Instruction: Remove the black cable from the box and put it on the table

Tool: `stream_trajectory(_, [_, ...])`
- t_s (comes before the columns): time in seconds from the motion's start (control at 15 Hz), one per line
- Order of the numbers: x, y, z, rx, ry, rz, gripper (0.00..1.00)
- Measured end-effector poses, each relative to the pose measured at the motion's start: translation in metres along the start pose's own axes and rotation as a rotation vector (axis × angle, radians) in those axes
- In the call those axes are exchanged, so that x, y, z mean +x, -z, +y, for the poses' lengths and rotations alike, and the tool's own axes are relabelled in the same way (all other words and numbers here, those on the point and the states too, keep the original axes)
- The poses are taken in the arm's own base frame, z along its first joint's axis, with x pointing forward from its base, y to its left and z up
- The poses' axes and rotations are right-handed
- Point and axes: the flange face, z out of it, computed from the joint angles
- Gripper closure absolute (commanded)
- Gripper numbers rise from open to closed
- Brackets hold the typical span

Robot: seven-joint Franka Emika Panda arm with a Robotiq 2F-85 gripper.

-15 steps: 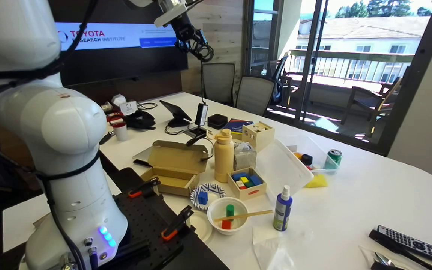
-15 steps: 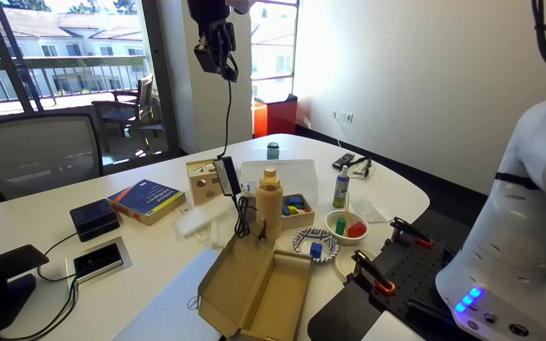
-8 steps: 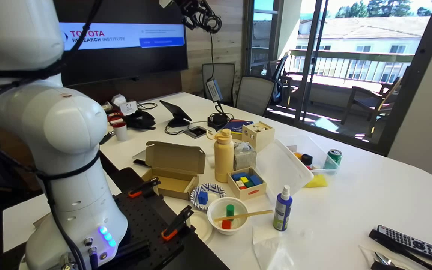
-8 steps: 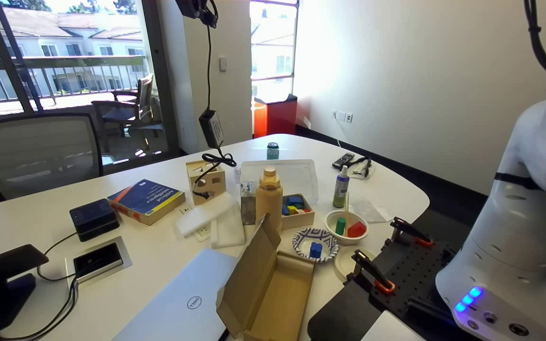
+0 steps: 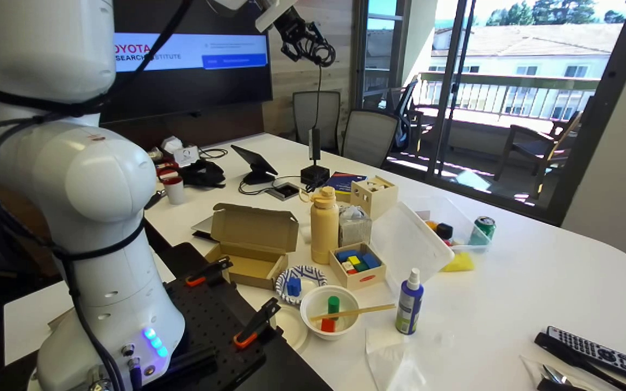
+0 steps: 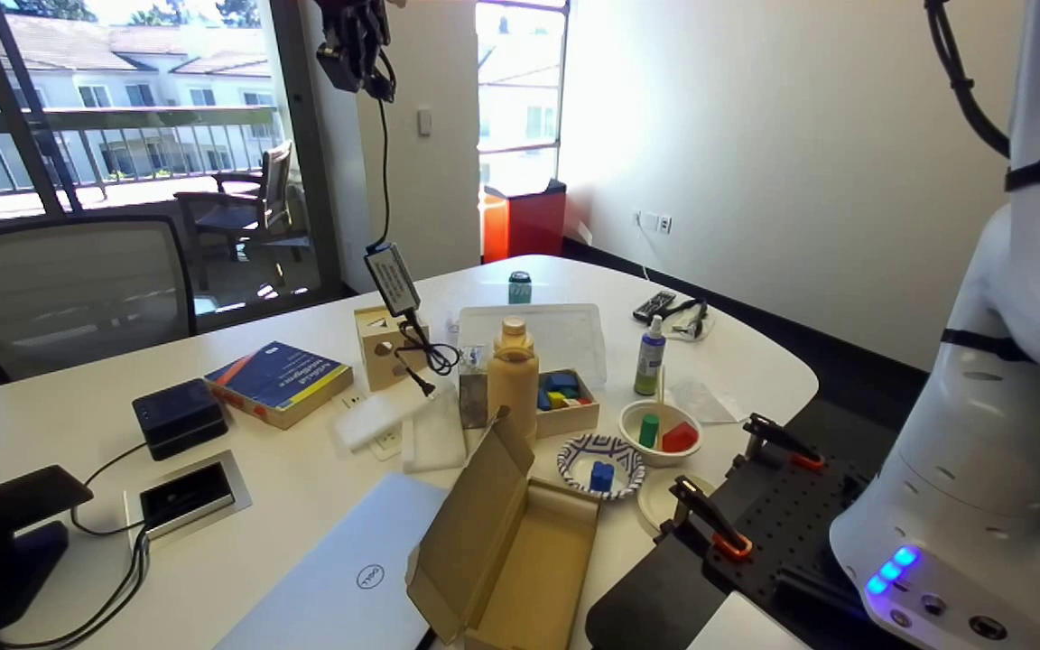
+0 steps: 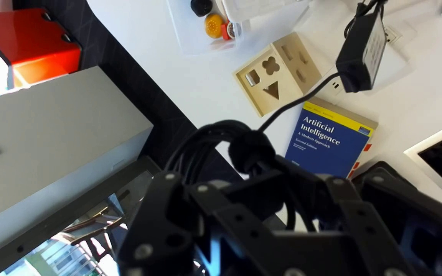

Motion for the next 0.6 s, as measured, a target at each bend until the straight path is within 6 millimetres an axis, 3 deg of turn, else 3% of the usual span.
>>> stream_trajectory(0.33, [0.011,-0.063,-0.003,-0.003,0.017,-0.046,1.00])
stream_trajectory(0.6, [0.009,-0.094,0.001,0.012,0.025,-0.052,1.00])
